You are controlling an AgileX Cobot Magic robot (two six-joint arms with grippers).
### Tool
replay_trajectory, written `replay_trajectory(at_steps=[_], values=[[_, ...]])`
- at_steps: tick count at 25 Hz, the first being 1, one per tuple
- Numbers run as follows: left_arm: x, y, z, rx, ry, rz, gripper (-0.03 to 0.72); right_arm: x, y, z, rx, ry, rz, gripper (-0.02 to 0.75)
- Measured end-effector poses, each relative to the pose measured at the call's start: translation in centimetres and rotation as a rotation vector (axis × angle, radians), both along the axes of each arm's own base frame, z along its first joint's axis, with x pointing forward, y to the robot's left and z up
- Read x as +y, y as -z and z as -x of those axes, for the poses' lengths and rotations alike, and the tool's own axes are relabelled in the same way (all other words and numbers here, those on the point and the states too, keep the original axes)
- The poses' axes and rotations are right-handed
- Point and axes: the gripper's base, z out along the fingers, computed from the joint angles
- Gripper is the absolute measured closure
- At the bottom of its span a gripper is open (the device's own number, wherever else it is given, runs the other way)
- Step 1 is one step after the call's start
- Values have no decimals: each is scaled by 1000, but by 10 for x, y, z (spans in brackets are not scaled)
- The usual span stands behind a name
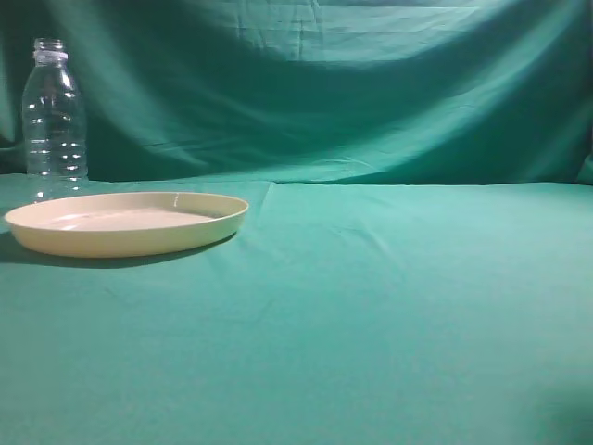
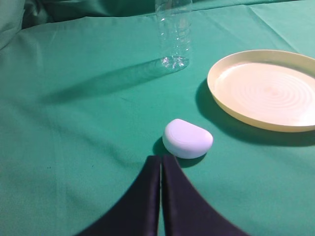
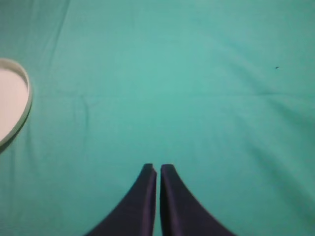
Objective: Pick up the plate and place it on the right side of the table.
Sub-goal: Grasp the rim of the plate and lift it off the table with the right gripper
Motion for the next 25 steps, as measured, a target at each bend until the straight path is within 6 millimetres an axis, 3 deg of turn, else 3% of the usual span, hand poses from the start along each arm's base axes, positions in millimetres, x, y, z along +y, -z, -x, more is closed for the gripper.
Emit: replay_trajectory(at_steps=[3,4,8,14,19,20,21,25], values=[[0,0,0,0,0,0,688,19,-6,-27,131,-110,9,738],[0,0,0,0,0,0,688,39,-4,-42,176,-186,19,738],[0,0,0,0,0,0,688,92,0,-72,215,-314,81,738],[0,0,0,0,0,0,688,177,18,-113,255,-438,242,738],[0,0,0,0,0,0,688,223,39,-141,254,-489,265,738],[0,0,0,0,0,0,688,229,46,-146,258,-494,267,690],[0,0,0,0,0,0,688,234,52,-151,264,-497,271,690],[0,0,0,0,0,0,688,247,80,-167,295,-497,283,462]])
